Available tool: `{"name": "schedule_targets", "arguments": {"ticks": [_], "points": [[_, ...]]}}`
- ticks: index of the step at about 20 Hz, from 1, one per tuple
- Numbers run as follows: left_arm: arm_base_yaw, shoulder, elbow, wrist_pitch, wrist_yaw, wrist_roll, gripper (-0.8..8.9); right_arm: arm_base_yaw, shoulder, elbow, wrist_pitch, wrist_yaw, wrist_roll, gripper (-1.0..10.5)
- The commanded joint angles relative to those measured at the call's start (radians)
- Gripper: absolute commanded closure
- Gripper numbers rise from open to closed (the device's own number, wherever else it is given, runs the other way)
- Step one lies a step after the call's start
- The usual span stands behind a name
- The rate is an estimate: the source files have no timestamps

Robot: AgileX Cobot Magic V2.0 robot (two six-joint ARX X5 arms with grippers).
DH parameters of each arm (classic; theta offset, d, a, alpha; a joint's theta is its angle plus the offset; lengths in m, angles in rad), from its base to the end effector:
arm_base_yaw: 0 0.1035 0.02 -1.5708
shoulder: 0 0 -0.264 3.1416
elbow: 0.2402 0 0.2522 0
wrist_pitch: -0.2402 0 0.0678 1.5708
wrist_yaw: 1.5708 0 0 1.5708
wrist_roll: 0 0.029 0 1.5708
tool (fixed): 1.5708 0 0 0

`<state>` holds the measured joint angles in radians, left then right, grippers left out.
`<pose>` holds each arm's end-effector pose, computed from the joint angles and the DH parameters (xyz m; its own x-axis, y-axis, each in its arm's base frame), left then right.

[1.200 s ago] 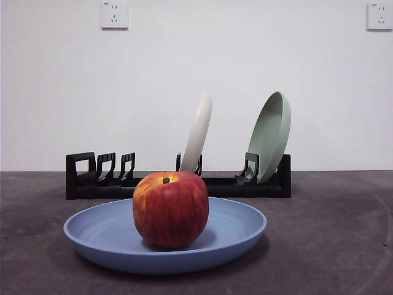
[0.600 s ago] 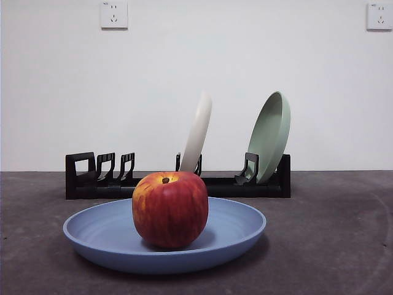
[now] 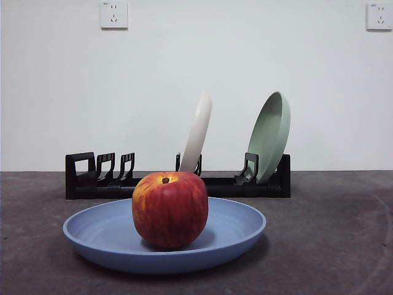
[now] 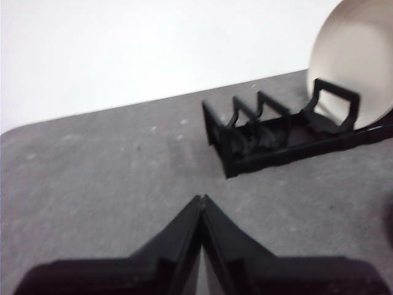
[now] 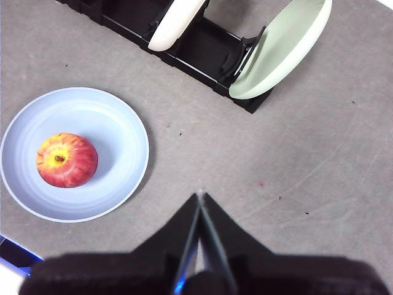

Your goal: Take the blue plate from the plate rack,put the plate on the table,take the apple from the table,put the apple in the plate

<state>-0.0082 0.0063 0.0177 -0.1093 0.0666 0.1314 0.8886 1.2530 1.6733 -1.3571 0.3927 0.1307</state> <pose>0.0965 -0.0027 0.1585 0.9924 -0.0747 -0.0975 0.0866 0.9885 0.1240 0.1301 0.1426 0.4328 0.6421 0.1835 -0.7443 -0.5031 0.8335 -0.2285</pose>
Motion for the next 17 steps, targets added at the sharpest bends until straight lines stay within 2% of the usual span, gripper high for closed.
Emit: {"name": "schedule_targets", "arguments": {"ticks": [1,3,17], "points": [[0.003,-0.002,-0.010,-0.045,-0.045,-0.074,8.17,0.000,0.001,0.000,-0.012,0.001,0.000,9.5],[0.003,-0.002,-0.010,-0.056,-0.052,-0.113,8.17,0.000,0.001,0.000,-0.012,0.001,0.000,9.5],[0.003,0.016,-0.010,-0.056,-0.041,-0.112,8.17,0.000,0.001,0.000,-0.011,0.001,0.000,9.5]]}}
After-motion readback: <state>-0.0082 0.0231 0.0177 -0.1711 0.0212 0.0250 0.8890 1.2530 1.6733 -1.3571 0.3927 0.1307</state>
